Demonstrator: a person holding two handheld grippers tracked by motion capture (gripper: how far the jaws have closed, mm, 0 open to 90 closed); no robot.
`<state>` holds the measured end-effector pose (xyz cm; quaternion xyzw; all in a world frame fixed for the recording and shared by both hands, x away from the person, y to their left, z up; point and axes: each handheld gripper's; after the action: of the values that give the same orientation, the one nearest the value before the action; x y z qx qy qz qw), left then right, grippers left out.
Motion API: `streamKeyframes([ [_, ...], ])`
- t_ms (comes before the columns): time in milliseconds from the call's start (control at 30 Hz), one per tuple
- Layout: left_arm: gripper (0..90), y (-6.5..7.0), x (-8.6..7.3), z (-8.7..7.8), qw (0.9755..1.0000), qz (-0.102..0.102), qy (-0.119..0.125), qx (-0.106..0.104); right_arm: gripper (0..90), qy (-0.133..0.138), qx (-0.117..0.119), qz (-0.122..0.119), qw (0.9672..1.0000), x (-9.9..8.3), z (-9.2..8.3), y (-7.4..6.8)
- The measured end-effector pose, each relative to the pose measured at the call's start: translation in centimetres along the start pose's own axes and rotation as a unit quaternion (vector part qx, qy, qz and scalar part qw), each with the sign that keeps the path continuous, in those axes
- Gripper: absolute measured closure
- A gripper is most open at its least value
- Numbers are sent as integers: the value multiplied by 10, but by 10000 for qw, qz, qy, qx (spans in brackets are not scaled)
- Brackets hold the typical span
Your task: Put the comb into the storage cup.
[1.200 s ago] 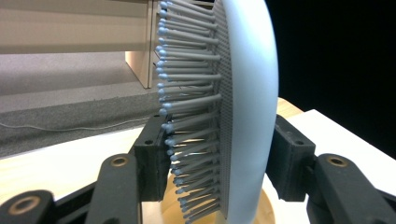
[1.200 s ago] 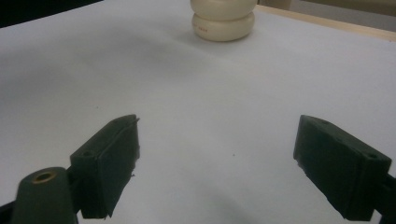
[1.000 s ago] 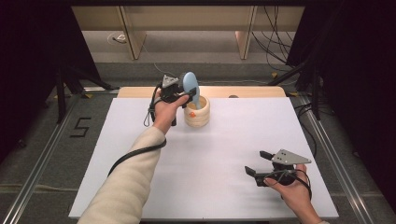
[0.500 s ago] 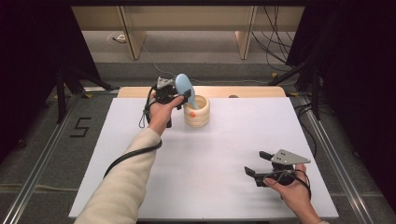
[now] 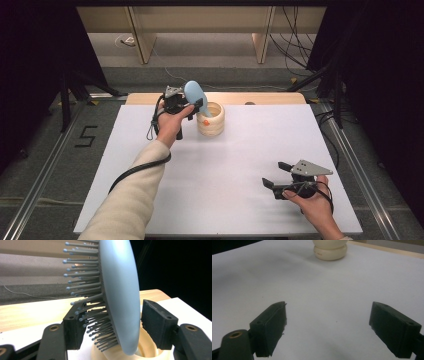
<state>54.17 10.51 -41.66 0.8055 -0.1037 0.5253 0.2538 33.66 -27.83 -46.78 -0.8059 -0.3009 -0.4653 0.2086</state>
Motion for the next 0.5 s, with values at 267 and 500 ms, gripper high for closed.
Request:
streamKeyframes([
  [267,188,4,1,-2,9999,-15,-107,-25,155,-1,28,10,10000,0,1,-1],
  [500,89,8,3,-3,9995,183,-239,91,155,6,33,16,10000,0,1,-1],
])
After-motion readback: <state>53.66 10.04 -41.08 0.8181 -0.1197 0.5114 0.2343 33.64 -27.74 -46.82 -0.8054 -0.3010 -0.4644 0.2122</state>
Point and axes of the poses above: each handheld gripper's, and its own axes: z roughly forward along the jaws, x roughly out of its top, y roughly to its right
